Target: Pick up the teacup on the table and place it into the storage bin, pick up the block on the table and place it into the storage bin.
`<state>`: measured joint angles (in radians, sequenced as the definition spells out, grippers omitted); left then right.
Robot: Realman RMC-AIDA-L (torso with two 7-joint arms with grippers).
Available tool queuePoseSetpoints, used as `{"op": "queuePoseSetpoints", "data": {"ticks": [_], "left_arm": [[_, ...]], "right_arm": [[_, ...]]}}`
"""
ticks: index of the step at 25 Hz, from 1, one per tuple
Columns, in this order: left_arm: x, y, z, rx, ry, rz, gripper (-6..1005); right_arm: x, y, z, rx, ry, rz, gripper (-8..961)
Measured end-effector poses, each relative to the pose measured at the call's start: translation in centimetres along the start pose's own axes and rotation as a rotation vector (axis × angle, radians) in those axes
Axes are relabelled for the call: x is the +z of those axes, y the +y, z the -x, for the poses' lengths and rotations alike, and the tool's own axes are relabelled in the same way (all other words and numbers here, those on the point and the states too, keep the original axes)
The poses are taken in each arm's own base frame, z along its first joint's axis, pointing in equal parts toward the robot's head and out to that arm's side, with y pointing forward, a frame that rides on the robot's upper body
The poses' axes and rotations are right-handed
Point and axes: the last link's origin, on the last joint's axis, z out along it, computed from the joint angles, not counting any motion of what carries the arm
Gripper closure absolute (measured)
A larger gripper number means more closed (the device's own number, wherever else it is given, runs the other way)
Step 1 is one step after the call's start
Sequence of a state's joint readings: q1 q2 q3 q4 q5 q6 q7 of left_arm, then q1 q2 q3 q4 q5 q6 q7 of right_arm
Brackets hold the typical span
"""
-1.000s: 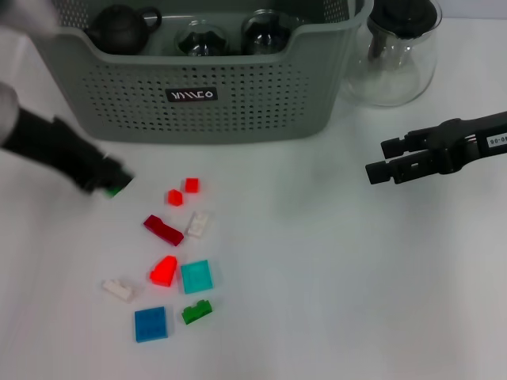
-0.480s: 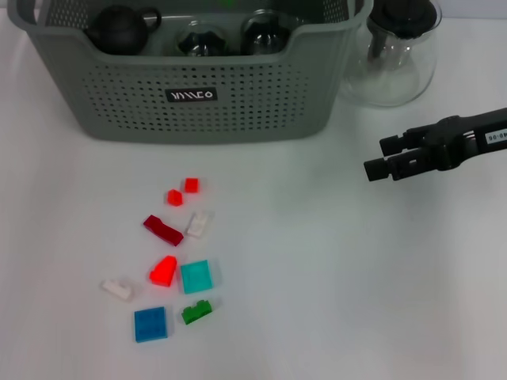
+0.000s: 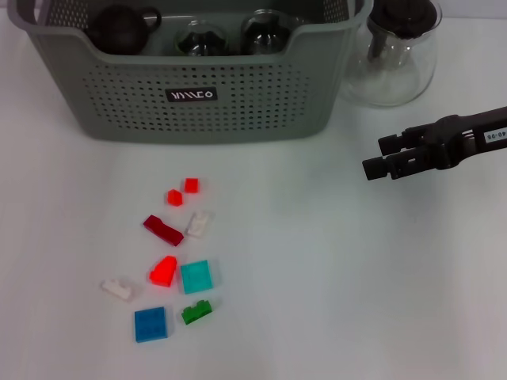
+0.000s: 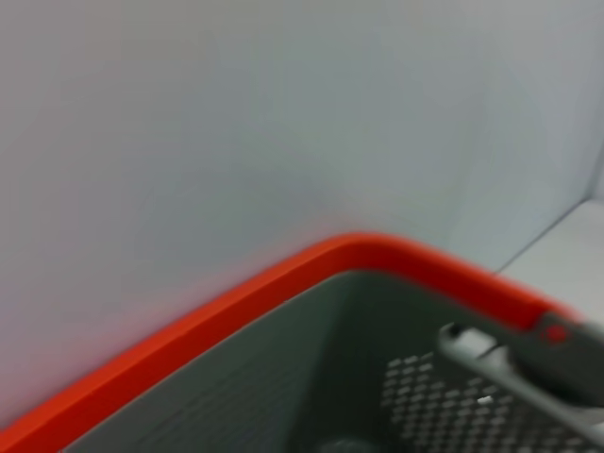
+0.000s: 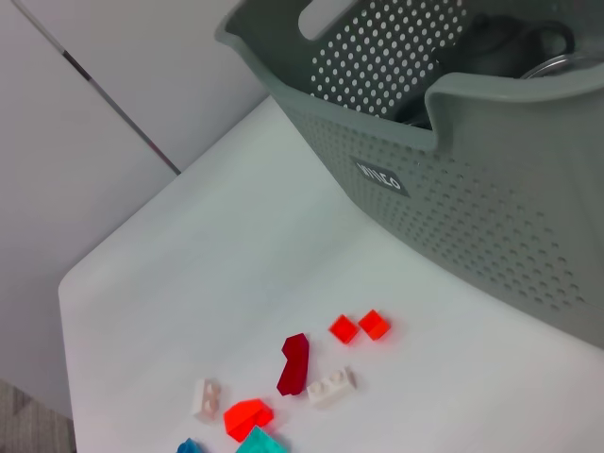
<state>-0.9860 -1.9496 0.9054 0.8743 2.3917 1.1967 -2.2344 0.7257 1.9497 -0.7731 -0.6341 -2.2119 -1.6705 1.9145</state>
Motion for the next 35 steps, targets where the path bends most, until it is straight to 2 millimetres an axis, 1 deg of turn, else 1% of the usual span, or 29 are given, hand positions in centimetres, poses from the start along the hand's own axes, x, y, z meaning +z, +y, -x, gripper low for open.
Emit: {"op": "queuePoseSetpoints", "data": {"ticks": [3,7,14,17,18,20,21,22,23,26,27,28,29,32,35], "left_arm": [[1.0,-0.3,0.6,0.001,-0.033,-0.056,797],[1.7,-0.2,1.1,0.012,-0.042,-0.087,796],[1.8,-0.1,1.1,0.012,-0.037,-0.092,654],[1.4,0.0,0.8,0.011,-0.027,-0.085,593],[1.1,0.0,0.6,0.008,-0.015,-0.078,552],[0.1,0.4,0.2,0.001,0.019,-0.047,470],[-1.9,1.1,-0.2,0.000,0.084,0.025,429],[-1.9,1.1,-0.2,0.000,0.084,0.025,388],[-3.1,1.6,-0.3,0.011,0.119,0.077,347],[-6.7,3.3,-0.3,0.102,0.211,0.241,334],[-8.8,4.4,0.7,0.195,0.230,0.333,330],[-9.5,4.7,1.2,0.232,0.225,0.359,330],[-9.5,4.7,1.2,0.232,0.225,0.359,330],[-11.0,5.8,3.7,0.316,0.169,0.421,331],[-12.0,6.5,5.9,0.331,0.116,0.458,333]], "right_arm": [[0.0,0.0,0.0,0.003,0.000,0.000,11],[0.0,0.0,-0.1,0.009,0.000,0.000,11],[-0.1,-0.1,-0.2,0.011,0.000,-0.002,12],[-0.1,-0.1,-0.3,0.008,0.000,-0.002,12],[-0.1,-0.1,-0.3,0.007,0.000,-0.001,12],[-0.1,-0.1,-0.3,0.005,0.000,-0.002,12],[-0.1,-0.1,-0.3,0.005,-0.001,-0.003,12],[-0.1,-0.1,-0.3,0.005,-0.002,-0.005,12],[-0.1,-0.1,-0.3,0.003,-0.002,-0.007,12],[-0.1,-0.2,-0.3,0.000,-0.004,-0.012,12],[-0.1,-0.2,-0.3,-0.001,-0.004,-0.012,12],[-0.1,-0.2,-0.3,-0.002,-0.004,-0.013,12],[-0.1,-0.2,-0.3,-0.002,-0.004,-0.014,12],[-0.2,-0.3,-0.3,-0.003,-0.005,-0.016,12],[-0.2,-0.3,-0.2,-0.002,-0.009,-0.020,12]]}}
